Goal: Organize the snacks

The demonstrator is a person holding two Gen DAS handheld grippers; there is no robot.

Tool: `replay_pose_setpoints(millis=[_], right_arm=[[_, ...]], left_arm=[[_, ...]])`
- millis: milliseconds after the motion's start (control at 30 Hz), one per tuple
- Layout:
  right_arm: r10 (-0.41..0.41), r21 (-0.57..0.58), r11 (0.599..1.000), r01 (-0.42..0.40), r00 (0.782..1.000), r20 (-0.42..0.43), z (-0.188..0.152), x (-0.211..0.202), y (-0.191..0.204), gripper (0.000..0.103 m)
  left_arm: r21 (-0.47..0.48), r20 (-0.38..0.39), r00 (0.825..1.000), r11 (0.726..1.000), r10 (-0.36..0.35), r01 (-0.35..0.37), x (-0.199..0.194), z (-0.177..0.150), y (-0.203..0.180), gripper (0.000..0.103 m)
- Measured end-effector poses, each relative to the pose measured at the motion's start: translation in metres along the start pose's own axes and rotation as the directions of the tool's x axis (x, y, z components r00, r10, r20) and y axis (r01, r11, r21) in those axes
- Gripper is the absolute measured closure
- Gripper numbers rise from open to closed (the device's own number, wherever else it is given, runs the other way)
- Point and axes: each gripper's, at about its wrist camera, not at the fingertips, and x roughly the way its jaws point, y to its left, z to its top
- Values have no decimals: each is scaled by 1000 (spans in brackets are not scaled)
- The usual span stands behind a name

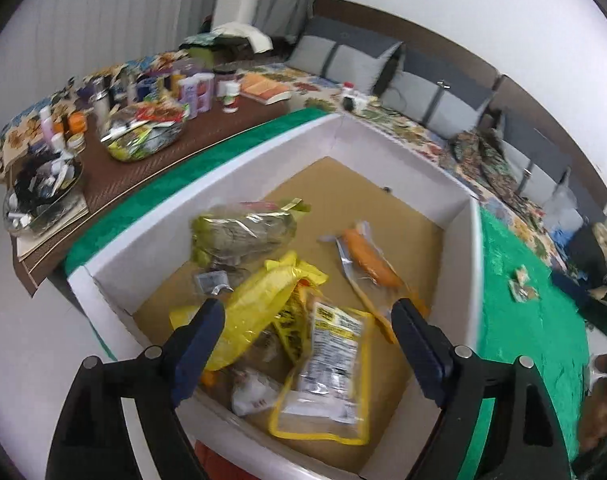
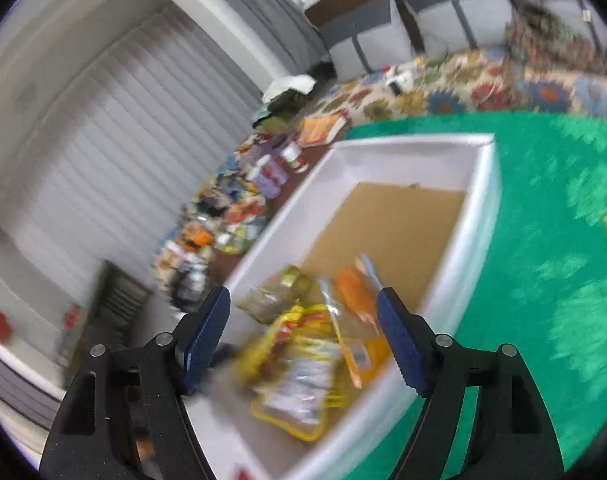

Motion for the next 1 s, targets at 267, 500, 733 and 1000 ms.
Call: replay_pose_setpoints(millis=[267, 500, 733, 1000], right_arm=[[-535, -181, 834, 522, 844, -34, -106, -45, -150, 25], [-727, -40, 687, 726, 686, -25, -166, -146, -268, 25], [-743, 28, 668, 743, 669, -14, -167, -172, -297, 25], [-714, 66, 696, 715, 699, -33, -165, -168, -314, 18]], left_arm=[[204, -61, 960, 938, -272, 279, -4, -53, -143, 0], [345, -234, 936, 878, -263, 333, 79, -125, -271, 1], [456, -221, 959, 850, -178, 263, 134, -159, -336, 1], [532, -185, 978, 826, -99, 184, 167, -160, -347, 1]])
